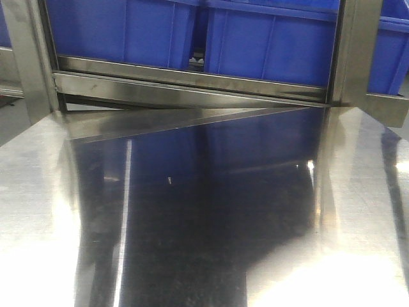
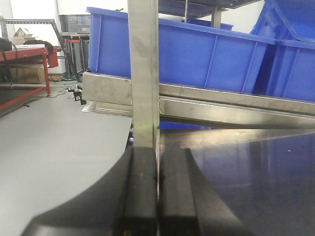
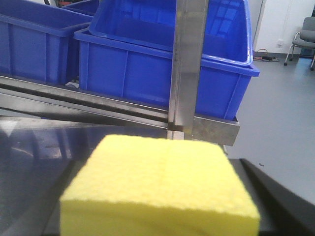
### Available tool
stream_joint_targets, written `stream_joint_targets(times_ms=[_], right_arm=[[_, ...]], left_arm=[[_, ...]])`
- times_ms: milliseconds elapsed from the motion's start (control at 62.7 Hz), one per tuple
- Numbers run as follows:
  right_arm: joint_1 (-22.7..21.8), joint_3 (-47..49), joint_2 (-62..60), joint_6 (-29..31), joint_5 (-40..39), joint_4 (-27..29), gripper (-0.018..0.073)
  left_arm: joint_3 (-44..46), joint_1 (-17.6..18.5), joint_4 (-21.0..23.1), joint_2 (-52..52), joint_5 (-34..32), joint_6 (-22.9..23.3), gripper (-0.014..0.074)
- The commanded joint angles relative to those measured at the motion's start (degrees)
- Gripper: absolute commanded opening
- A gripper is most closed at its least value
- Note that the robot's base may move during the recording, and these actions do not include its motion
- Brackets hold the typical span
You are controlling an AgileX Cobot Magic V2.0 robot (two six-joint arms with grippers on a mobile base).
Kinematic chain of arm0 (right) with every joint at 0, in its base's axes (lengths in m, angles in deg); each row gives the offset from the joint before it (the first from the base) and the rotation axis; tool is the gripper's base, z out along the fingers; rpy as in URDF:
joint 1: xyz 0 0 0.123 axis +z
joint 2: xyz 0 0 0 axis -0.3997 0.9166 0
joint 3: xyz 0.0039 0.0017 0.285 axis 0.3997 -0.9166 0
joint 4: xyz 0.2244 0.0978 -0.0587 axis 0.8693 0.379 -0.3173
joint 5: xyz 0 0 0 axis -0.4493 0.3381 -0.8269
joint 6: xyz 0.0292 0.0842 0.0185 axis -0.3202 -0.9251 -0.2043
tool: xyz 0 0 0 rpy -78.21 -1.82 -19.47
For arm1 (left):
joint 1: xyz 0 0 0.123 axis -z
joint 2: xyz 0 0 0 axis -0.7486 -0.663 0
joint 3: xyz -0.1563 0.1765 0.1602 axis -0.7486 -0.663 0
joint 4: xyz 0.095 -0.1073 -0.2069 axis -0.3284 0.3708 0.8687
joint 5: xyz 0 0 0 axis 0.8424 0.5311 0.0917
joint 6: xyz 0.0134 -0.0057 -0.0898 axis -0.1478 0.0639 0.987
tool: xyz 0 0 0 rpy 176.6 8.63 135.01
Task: Place yellow foam block on left shelf second layer
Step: 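Hold the block in the right gripper and back away from the table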
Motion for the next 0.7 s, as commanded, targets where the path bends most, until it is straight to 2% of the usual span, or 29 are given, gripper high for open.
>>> stream_joint_targets(times_ms=[0,686], right_arm=[[-0.4,1.7,0.5,0.5,-5.3,-0.7,0.0496],[-0.4,1.7,0.5,0.5,-5.3,-0.7,0.0496]], left_arm=[[-1.6,-0.1,0.3,1.1,-4.6,0.2,0.0124],[-1.6,-0.1,0.3,1.1,-4.6,0.2,0.0124]])
